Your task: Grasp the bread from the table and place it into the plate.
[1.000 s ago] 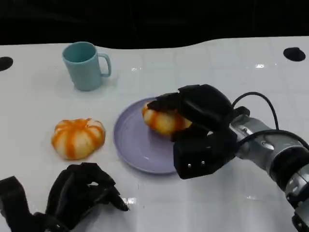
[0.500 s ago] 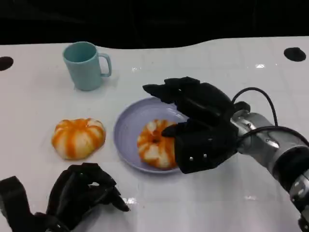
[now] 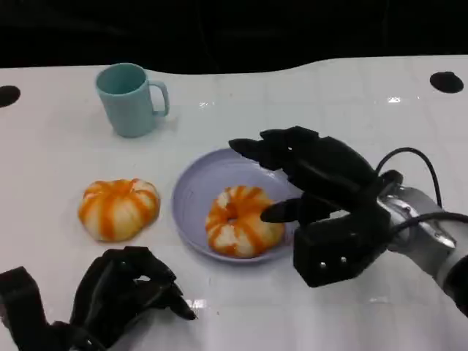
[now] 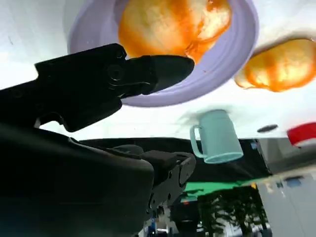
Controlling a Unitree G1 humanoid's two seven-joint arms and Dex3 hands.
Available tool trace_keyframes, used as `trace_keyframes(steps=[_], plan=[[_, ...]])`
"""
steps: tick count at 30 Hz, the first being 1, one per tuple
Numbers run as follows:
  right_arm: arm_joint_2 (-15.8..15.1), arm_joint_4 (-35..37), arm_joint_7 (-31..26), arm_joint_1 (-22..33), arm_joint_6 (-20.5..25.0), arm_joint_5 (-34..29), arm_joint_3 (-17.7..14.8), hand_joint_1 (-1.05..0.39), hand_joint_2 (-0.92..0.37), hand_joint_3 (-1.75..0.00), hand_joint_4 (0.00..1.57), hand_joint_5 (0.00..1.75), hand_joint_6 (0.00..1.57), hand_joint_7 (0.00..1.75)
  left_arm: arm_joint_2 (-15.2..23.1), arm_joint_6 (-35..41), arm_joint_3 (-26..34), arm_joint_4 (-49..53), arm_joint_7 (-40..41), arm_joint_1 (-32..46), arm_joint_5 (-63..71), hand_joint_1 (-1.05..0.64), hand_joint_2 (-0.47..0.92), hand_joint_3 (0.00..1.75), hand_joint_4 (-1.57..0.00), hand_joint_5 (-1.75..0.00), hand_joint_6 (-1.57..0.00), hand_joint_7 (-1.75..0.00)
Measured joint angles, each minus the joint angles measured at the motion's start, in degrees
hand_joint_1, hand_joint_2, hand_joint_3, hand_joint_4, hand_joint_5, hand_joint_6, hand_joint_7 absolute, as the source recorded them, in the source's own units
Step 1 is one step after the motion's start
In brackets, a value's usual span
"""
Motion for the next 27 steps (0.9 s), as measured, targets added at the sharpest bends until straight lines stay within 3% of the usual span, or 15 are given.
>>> trace_keyframes(steps=[6, 10, 13, 14, 15, 17, 20, 24, 27], plan=[[-2.42, -2.95, -3.79, 3.71, -3.82, 0.00, -1.61, -0.32, -0.85, 0.00, 0.40, 0.55, 0.60, 0.15, 0.00, -0.02, -0.01, 0.24, 0.00, -0.06, 0.05, -1.05, 0.61, 0.00, -1.57, -0.61, -1.57, -0.37], [-3.80, -5.44, -6.96, 6.10, -5.18, -0.49, -2.31, -0.26, -0.82, 0.00, 0.54, 0.84, 0.78, 0.24, 0.00, -0.01, -0.03, 0.24, 0.20, -0.09, 0.05, -1.05, 0.61, 0.00, -1.57, -0.61, -1.57, -0.37], [-4.99, -7.87, -8.18, 8.29, -5.71, -1.13, -2.63, -0.23, -0.81, -0.02, 0.58, 1.06, 0.73, 0.54, 0.00, -0.01, -0.07, 0.24, 0.65, -0.11, 0.07, -1.05, 0.61, 0.00, -1.57, -0.61, -1.57, -0.38], [-5.55, -8.85, -8.25, 9.12, -6.03, -1.13, -2.87, -0.25, -0.80, -0.03, 0.59, 1.20, 0.67, 0.75, 0.00, -0.01, -0.10, 0.24, 0.68, -0.11, 0.08, -1.05, 0.61, 0.00, -1.57, -0.61, -1.57, -0.38], [-6.02, -9.84, -8.31, 9.98, -6.25, -1.12, -3.35, -0.26, -0.80, -0.03, 0.59, 1.26, 0.64, 0.85, 0.00, -0.01, -0.15, 0.24, 0.72, -0.11, 0.11, -1.05, 0.61, 0.00, -1.57, -0.61, -1.57, -0.38], [-7.04, -11.24, -8.59, 11.52, -6.75, -1.11, -4.19, -0.33, -0.82, -0.05, 0.56, 1.47, 0.56, 1.12, 0.00, -0.03, -0.23, 0.24, 0.80, -0.11, 0.18, -1.05, 0.61, 0.00, -1.57, -0.61, -1.57, -0.38], [-8.73, -13.64, -8.73, 14.18, -7.37, -1.12, -5.11, -0.42, -0.85, -0.04, 0.54, 1.66, 0.51, 1.37, -0.01, -0.03, -0.41, 0.21, 1.02, -0.13, 0.23, -1.05, 0.61, 0.00, -1.57, -0.62, -1.57, -0.39], [-10.71, -17.82, -8.40, 18.28, -8.11, -0.66, -7.01, -0.42, -0.85, -0.01, 0.56, 1.73, 0.51, 1.50, -0.01, -0.05, -0.55, 0.22, 1.05, -0.14, 0.21, -1.05, 0.61, 0.00, -1.57, -0.62, -1.57, -0.38], [-12.14, -21.37, -6.28, 21.62, -8.11, 0.87, -8.55, -0.37, -0.83, 0.00, 0.57, 1.73, 0.49, 1.48, -0.03, -0.02, -0.67, 0.19, 1.13, -0.15, 0.20, -1.05, 0.61, 0.00, -1.57, -0.62, -1.57, -0.39]])
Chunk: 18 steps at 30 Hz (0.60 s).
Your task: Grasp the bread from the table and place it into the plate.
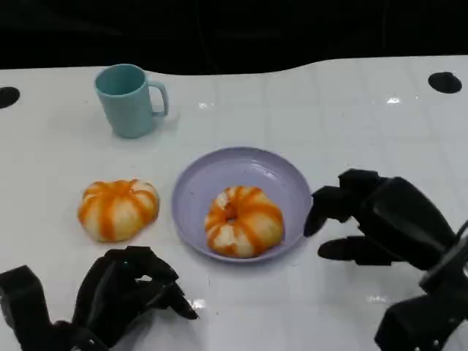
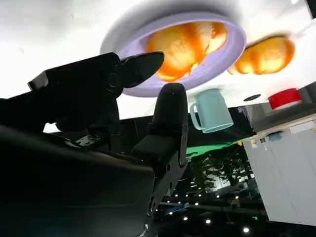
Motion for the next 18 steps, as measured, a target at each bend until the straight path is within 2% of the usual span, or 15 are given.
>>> trace_keyframes(steps=[2, 4, 6, 8, 11, 13, 18], plan=[[-0.81, -2.09, 1.46, 1.81, 0.04, 0.78, -0.74, -0.28, -0.82, 0.00, 0.58, 1.64, 0.51, 1.35, 0.01, 0.02, 0.00, -0.02, 0.08, 0.00, -0.01, -1.05, 0.61, 0.00, -1.57, -0.62, -1.57, -0.38], [-1.40, -4.22, 3.16, 3.94, 0.19, 1.96, -1.64, -0.24, -0.83, -0.01, 0.59, 1.61, 0.53, 1.29, -0.03, 0.01, -0.06, -0.02, 0.08, -0.01, -0.01, -1.05, 0.61, 0.00, -1.57, -0.61, -1.57, -0.38], [-2.02, -6.23, 4.55, 6.10, 0.58, 2.50, -2.54, -0.14, -0.82, -0.01, 0.59, 1.66, 0.55, 1.30, -0.01, -0.03, -0.04, -0.01, 0.08, -0.02, -0.02, -1.05, 0.61, 0.00, -1.57, -0.61, -1.57, -0.37], [-2.47, -7.95, 5.33, 8.15, 0.63, 3.51, -3.27, -0.13, -0.86, -0.05, 0.59, 1.69, 0.56, 1.33, -0.01, -0.03, -0.03, 0.00, 0.08, -0.02, -0.05, -1.05, 0.61, 0.00, -1.57, -0.61, -1.57, -0.37], [-2.53, -9.64, 5.54, 10.81, 0.50, 4.08, -4.71, -0.16, -0.52, -0.92, 0.66, 1.65, 0.64, 1.26, -0.02, -0.02, -0.03, 0.00, 0.07, -0.04, -0.13, -1.05, 0.61, 0.00, -1.57, -0.60, -1.57, -0.37], [-2.68, -10.92, 5.74, 12.32, 0.52, 4.16, -5.12, -0.16, -0.49, -1.05, 0.69, 1.64, 0.66, 1.26, -0.02, -0.01, 0.00, 0.01, 0.07, -0.04, -0.21, -1.05, 0.61, 0.00, -1.57, -0.60, -1.57, -0.36], [-2.68, -13.54, 5.89, 15.85, 0.68, 4.12, -6.52, -0.17, -0.56, -0.96, 0.69, 1.69, 0.65, 1.30, -0.02, 0.02, -0.03, 0.01, 0.07, -0.04, -0.23, -1.05, 0.61, 0.00, -1.57, -0.61, -1.57, -0.37]])
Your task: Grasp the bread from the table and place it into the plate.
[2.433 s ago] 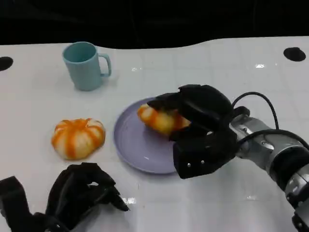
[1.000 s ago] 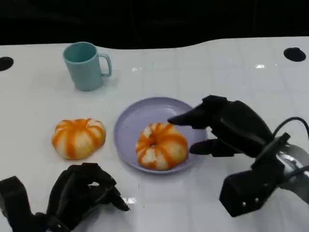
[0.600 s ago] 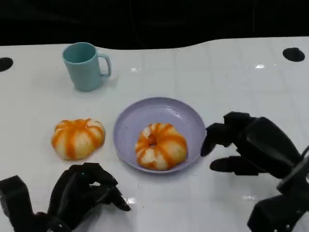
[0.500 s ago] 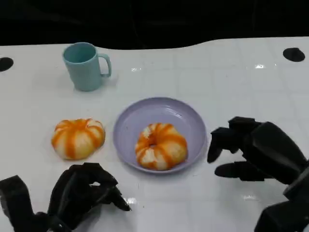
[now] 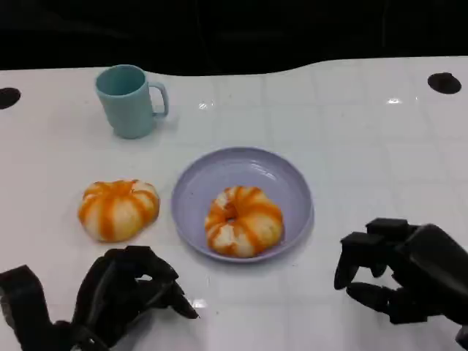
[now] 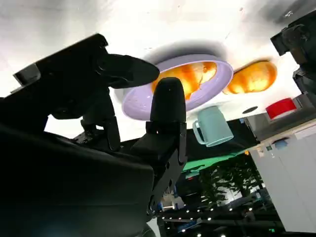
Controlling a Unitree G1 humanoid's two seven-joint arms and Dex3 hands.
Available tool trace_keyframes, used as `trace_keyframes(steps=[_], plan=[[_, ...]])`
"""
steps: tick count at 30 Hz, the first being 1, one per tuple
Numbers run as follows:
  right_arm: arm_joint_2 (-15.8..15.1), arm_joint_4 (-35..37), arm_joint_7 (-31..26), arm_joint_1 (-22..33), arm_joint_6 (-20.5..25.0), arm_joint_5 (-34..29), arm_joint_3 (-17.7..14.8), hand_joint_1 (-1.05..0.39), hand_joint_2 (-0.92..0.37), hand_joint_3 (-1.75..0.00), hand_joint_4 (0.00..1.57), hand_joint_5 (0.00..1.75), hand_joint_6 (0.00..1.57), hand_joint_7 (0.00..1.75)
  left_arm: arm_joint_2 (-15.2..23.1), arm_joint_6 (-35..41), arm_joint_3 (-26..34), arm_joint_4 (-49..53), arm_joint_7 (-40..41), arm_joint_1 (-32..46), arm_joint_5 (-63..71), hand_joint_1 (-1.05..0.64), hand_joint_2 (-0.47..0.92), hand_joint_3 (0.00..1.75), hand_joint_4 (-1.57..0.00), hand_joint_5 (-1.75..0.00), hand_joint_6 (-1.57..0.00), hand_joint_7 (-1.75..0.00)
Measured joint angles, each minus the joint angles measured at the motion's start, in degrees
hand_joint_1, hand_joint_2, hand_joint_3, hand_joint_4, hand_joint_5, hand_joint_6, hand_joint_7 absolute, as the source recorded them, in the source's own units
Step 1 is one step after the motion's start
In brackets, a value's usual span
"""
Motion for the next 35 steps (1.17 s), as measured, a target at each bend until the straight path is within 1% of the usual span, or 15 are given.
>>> trace_keyframes(steps=[3, 5, 8, 12, 20, 25, 28, 35], plan=[[0.27, -0.07, -0.17, 1.43, 0.33, -0.47, -0.35, -0.17, -0.55, -0.98, 0.67, 1.71, 0.62, 1.37, 0.02, 0.04, 0.01, 0.00, 0.00, 0.00, -0.01, -1.05, 0.62, 0.01, -1.57, -0.60, -1.57, -0.37], [0.65, 0.15, -0.69, 2.10, 0.29, -0.68, -0.35, -0.16, -0.53, -1.03, 0.65, 1.74, 0.57, 1.46, 0.03, 0.03, 0.00, 0.00, -0.01, 0.00, -0.01, -1.05, 0.62, 0.01, -1.57, -0.60, -1.57, -0.37], [1.46, 1.20, -1.95, 2.27, 0.02, -0.71, -0.36, -0.15, -0.51, -1.10, 0.64, 1.75, 0.51, 1.54, 0.09, 0.03, 0.00, 0.00, -0.06, -0.01, -0.01, -1.05, 0.63, 0.01, -1.57, -0.59, -1.57, -0.36], [2.72, 3.62, -3.99, 2.25, -1.82, -0.72, -0.35, -0.15, -0.51, -1.14, 0.63, 1.75, 0.44, 1.64, 0.26, 0.02, 0.03, 0.04, -0.09, -0.02, 0.00, -1.05, 0.63, 0.01, -1.57, -0.59, -1.57, -0.36], [3.96, 9.04, -8.43, 1.02, -5.15, -2.40, -0.25, -0.16, -0.49, -1.17, 0.64, 1.75, 0.44, 1.67, 0.79, 0.04, 0.05, 0.37, -0.15, -0.41, 0.00, -1.05, 0.64, 0.01, -1.57, -0.60, -1.57, -0.38], [4.30, 11.35, -9.68, -0.10, -5.88, -3.12, -0.14, -0.17, -0.48, -1.19, 0.65, 1.75, 0.44, 1.69, 0.91, -0.04, 0.06, 1.23, -0.15, -0.84, 0.00, -1.05, 0.64, 0.01, -1.57, -0.61, -1.57, -0.38], [4.36, 12.13, -10.69, -0.25, -6.45, -3.74, -0.14, -0.17, -0.48, -1.19, 0.66, 1.75, 0.44, 1.68, 0.91, -0.30, 0.05, 1.55, -0.15, -0.94, 0.08, -1.05, 0.64, 0.01, -1.57, -0.61, -1.57, -0.38], [4.47, 12.21, -10.93, -0.25, -7.50, -3.74, -0.21, -0.16, -0.46, -1.20, 0.68, 1.75, 0.43, 1.70, 0.92, -0.78, 0.04, 1.64, -0.15, -0.94, 0.17, -1.05, 0.64, 0.01, -1.57, -0.60, -1.57, -0.38]])
